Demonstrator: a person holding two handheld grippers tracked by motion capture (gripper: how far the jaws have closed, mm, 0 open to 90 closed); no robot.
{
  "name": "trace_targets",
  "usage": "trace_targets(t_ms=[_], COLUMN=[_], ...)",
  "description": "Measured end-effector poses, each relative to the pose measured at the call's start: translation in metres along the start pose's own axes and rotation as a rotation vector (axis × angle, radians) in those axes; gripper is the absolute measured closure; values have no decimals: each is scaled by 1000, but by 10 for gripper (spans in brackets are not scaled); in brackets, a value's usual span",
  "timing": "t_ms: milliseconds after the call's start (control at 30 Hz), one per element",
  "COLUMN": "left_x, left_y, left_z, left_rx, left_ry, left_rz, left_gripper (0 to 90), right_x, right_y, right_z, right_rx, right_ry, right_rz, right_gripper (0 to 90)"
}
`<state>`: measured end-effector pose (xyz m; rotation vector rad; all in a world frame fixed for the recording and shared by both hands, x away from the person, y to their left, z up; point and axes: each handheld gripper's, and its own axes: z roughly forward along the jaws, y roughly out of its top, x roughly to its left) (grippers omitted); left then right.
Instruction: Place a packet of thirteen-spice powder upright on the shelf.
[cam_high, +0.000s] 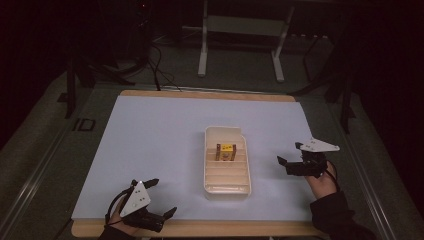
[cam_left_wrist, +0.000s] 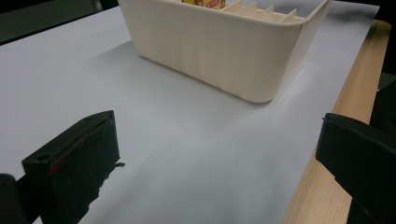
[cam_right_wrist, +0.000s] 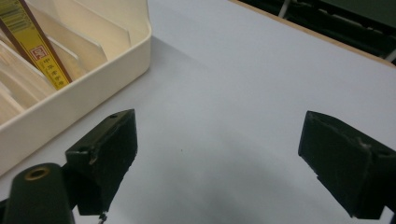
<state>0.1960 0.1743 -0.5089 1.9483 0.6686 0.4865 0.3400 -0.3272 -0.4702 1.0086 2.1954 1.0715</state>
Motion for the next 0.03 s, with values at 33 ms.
trace_targets(t_ms=[33], left_x=[0], left_y=[0], left_z=[0], left_rx=[0], left_ry=[0], left_rz=[0], left_gripper=[0], right_x=[0], right_y=[0], right_z=[0], right_rx=[1], right_ry=[-3], right_rz=[5], right_gripper=[118])
